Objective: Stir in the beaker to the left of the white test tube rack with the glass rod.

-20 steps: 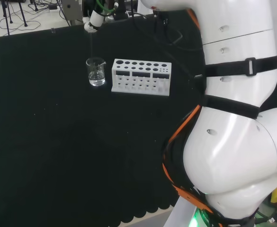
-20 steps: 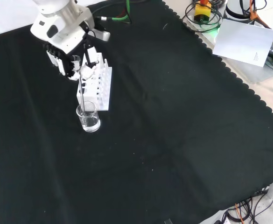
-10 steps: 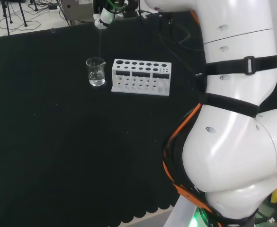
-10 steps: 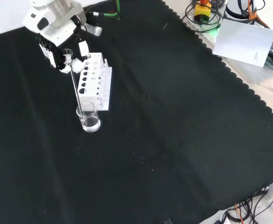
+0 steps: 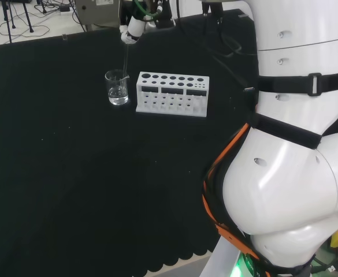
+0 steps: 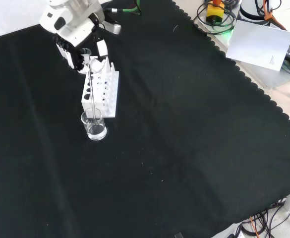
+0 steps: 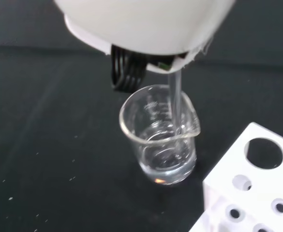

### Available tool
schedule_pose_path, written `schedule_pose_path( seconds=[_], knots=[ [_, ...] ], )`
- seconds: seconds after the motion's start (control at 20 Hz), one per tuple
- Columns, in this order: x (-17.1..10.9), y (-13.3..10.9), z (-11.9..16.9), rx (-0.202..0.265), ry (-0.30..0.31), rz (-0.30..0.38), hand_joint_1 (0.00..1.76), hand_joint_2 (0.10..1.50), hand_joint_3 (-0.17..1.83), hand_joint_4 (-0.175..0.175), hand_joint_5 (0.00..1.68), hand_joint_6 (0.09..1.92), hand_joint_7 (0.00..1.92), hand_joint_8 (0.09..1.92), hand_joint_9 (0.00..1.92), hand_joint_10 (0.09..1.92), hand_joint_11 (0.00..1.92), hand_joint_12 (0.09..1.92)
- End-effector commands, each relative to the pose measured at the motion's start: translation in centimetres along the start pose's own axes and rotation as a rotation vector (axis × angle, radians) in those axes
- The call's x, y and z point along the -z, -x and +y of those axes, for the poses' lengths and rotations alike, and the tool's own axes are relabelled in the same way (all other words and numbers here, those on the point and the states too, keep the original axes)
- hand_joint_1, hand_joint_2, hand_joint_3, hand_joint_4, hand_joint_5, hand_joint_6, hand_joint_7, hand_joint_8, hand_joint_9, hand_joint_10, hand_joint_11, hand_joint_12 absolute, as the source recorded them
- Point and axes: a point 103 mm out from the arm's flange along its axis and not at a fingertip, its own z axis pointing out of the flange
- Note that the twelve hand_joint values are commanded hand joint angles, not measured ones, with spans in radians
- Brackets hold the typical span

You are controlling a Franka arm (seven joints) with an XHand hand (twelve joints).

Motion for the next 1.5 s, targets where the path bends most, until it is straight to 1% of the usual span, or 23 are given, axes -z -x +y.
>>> schedule_pose_path(
  seconds=[0.05,0.2,0.3,0.4,0.6,0.75,0.95,1.05,1.2,1.35,1.5],
  knots=[
    [0.9,-4.3,2.1,0.055,0.028,-0.016,1.22,0.46,0.99,-0.175,1.33,0.74,1.59,0.93,1.84,0.67,1.39,0.73],
    [0.9,-5.1,3.3,0.073,0.029,-0.016,1.22,0.46,0.99,-0.175,1.33,0.74,1.59,0.93,1.84,0.67,1.39,0.72],
    [1.0,-5.0,4.0,0.073,0.032,-0.014,1.22,0.46,0.99,-0.175,1.33,0.74,1.59,0.93,1.84,0.67,1.39,0.72],
    [1.2,-4.5,4.5,0.068,0.038,-0.013,1.22,0.46,0.99,-0.175,1.33,0.74,1.59,0.93,1.84,0.67,1.39,0.72],
    [1.4,-2.6,4.9,0.045,0.042,-0.005,1.22,0.46,0.99,-0.175,1.33,0.74,1.59,0.93,1.84,0.67,1.39,0.72],
    [1.4,-1.1,4.7,0.023,0.043,-0.002,1.22,0.46,0.99,-0.175,1.33,0.74,1.59,0.93,1.84,0.67,1.39,0.72],
    [1.7,1.0,2.9,-0.015,0.049,0.002,1.22,0.46,0.98,-0.175,1.33,0.74,1.59,0.93,1.84,0.67,1.39,0.72],
    [1.7,1.3,1.9,-0.026,0.05,0.0,1.22,0.46,0.98,-0.175,1.33,0.74,1.59,0.93,1.84,0.67,1.39,0.72],
    [1.6,0.9,0.6,-0.031,0.056,0.001,1.22,0.46,0.98,-0.175,1.33,0.74,1.59,0.93,1.84,0.67,1.39,0.72],
    [1.5,-0.4,0.0,-0.035,0.061,0.005,1.22,0.46,0.98,-0.175,1.33,0.74,1.59,0.93,1.84,0.67,1.39,0.72],
    [1.4,-2.1,0.1,-0.005,0.052,-0.005,1.22,0.46,0.98,-0.175,1.33,0.74,1.59,0.93,1.84,0.67,1.39,0.72]
  ],
)
